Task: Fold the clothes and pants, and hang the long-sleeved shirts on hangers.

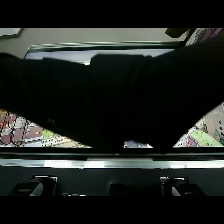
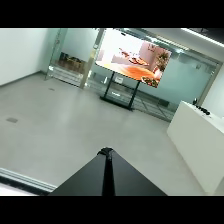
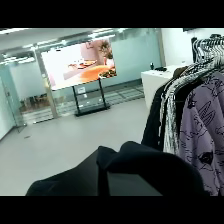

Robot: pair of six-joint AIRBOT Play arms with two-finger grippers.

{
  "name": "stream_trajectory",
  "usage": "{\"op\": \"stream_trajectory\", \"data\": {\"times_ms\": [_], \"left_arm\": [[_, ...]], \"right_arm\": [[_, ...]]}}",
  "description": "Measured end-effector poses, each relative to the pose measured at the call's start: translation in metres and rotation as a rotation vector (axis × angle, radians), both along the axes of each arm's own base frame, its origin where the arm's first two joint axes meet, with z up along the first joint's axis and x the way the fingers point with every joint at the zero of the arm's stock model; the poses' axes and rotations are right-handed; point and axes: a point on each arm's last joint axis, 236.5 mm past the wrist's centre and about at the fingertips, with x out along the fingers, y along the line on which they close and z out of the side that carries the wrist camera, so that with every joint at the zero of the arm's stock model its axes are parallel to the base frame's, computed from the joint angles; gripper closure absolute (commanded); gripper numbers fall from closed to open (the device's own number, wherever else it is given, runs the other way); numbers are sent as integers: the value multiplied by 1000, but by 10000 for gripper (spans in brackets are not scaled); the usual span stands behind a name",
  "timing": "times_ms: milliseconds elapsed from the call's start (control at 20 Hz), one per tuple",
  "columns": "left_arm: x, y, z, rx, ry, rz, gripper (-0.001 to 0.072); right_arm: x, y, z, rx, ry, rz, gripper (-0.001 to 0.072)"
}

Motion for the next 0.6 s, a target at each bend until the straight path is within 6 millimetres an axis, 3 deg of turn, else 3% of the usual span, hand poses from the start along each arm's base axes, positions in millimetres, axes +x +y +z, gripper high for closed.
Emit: {"op": "stream_trajectory", "data": {"times_ms": [100,250,350,500,600], "left_arm": [[28,3,-16,16,60,11,692],[102,3,-65,71,220,-2,690],[169,0,-117,100,360,-37,690],[262,-7,-211,96,548,-104,689],[312,-14,-286,66,676,-148,689]], "right_arm": [[34,-2,-13,0,56,-20,675],[113,0,-58,-5,219,-31,675],[175,4,-109,-3,366,-35,676],[263,10,-216,32,608,-39,676],[309,14,-288,58,742,-44,676]]}}
